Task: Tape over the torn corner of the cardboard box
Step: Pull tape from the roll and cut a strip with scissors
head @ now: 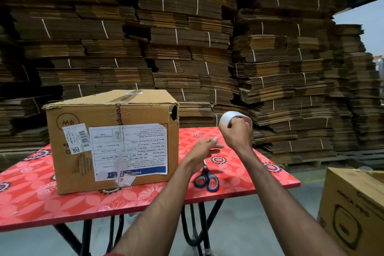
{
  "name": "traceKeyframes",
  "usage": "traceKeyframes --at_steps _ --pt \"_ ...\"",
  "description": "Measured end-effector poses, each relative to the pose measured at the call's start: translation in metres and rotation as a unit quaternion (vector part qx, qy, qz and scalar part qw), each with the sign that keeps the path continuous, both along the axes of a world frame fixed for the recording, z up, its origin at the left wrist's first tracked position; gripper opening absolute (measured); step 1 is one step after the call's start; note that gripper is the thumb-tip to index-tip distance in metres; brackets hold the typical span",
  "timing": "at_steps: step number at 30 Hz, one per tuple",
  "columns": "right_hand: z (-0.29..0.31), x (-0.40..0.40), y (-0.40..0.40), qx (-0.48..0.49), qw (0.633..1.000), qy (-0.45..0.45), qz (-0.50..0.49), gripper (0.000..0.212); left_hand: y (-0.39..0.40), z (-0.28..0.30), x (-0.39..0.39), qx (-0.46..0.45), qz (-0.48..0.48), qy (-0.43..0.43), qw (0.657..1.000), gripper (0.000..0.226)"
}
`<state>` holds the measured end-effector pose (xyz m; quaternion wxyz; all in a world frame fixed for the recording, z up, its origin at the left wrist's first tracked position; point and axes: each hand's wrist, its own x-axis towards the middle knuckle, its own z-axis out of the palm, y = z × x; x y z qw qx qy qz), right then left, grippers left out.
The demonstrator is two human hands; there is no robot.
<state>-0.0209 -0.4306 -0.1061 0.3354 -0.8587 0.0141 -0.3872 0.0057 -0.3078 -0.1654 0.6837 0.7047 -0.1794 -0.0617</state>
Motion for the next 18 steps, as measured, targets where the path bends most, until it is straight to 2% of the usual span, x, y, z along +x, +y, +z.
traceKeyframes --at_steps 3,6,8,13,18 --pt "0.0 0.0 -0.01 0.017 0.999 -0.016 0.024 0.053 -0.005 0.01 -0.004 -0.1 -0.035 0.038 0.994 0.038" --pt "-0.008 0.0 -0.017 0.031 0.998 -0.018 0.042 0.057 -0.011 0.016 -0.009 -0.138 -0.034 0.059 0.988 0.018" --pt "-0.011 0.001 -0.02 0.04 0.998 -0.019 0.048 0.058 -0.013 0.019 -0.012 -0.144 -0.025 0.078 0.986 0.013" --pt "-0.012 0.003 -0.029 0.077 0.995 -0.021 0.059 0.053 -0.011 0.023 -0.018 -0.104 -0.006 0.113 0.988 0.022" --pt "-0.017 -0.004 -0.028 0.08 0.987 -0.017 0.139 0.057 -0.005 0.03 -0.021 -0.114 0.037 0.164 0.979 0.011"
